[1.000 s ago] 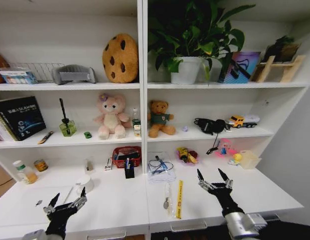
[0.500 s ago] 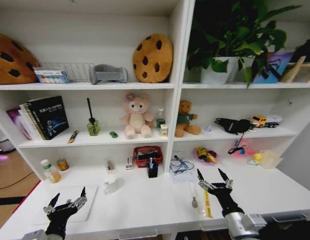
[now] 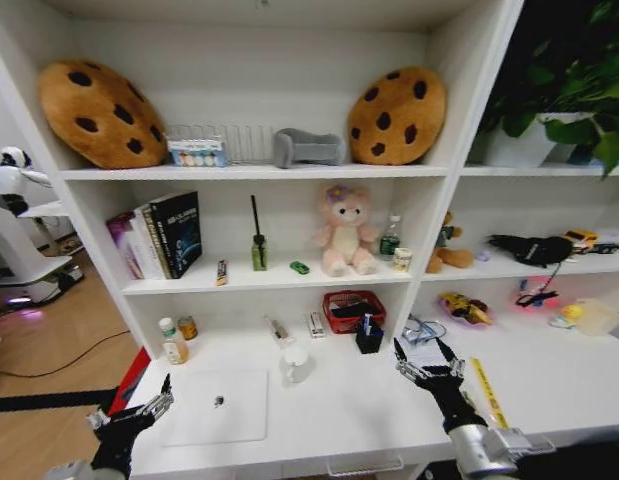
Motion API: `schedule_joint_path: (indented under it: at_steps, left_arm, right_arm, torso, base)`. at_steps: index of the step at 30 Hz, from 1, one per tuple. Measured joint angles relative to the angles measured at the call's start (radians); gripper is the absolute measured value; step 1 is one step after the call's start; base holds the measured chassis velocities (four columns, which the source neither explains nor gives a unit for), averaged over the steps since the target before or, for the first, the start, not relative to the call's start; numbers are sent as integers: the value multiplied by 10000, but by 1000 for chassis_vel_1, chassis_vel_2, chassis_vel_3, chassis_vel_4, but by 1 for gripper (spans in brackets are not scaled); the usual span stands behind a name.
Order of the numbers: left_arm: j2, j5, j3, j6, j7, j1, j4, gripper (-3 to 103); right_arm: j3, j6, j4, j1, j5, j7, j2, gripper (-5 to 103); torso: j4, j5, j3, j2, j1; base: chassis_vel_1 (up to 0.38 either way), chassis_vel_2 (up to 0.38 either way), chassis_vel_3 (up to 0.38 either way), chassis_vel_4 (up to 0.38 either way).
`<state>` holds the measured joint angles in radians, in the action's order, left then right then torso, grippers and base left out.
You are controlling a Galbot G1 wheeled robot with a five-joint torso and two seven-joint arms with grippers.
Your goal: Organize the objects on the table.
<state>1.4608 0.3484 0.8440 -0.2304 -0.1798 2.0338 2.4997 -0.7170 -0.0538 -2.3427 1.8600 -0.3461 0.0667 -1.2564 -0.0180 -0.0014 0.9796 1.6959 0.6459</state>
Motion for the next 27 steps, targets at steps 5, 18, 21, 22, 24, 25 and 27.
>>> schedule_joint_path:
  at_steps: [5,18,21,22,24,25,27]
  left_arm:
    - [2,0,0,-2,0,0,0,100]
    - [5,1,-4,-1,6,0,3,100]
    - [5,1,-3,-2,6,0,3,100]
    - [5,1,-3,-2,6,0,3,100]
    - [4,1,-2,-1,6,0,3,100]
    - [5,1,-2,-1,6,0,2,100]
    - [5,1,-3,-2,6,0,3,100]
  right_arm:
    - [-1,0,0,4,0,1,0,100]
    - [-5,1,1,-3,0,4,1,100]
    - [-4,1,1,-4,0,4,1,100]
    - [-4,1,1,-3,0,4,1,100]
    - [-3,1,1,-3,0,5,1,100]
    - [-3,0,1,-4,0,4,1,100]
    - [-3,1,1,-4,0,5,1,100]
  torso:
    - [-1,3,-1,1,-2]
    - [4,12,1,-2,1]
    - [3,12,1,-1,0]
    - [2,12,0,-1,1]
    - [3,12,1,-1,1]
    - [3,12,1,-1,2]
    - [3,13,1,-2,2]
  base:
    - [153,93,-101,-126]
    - [-32,-15,15,12]
    - [0,0,0,0]
    - [0,0,0,0]
    - [0,0,0,0]
    - [0,0,0,0]
    - [0,0,0,0]
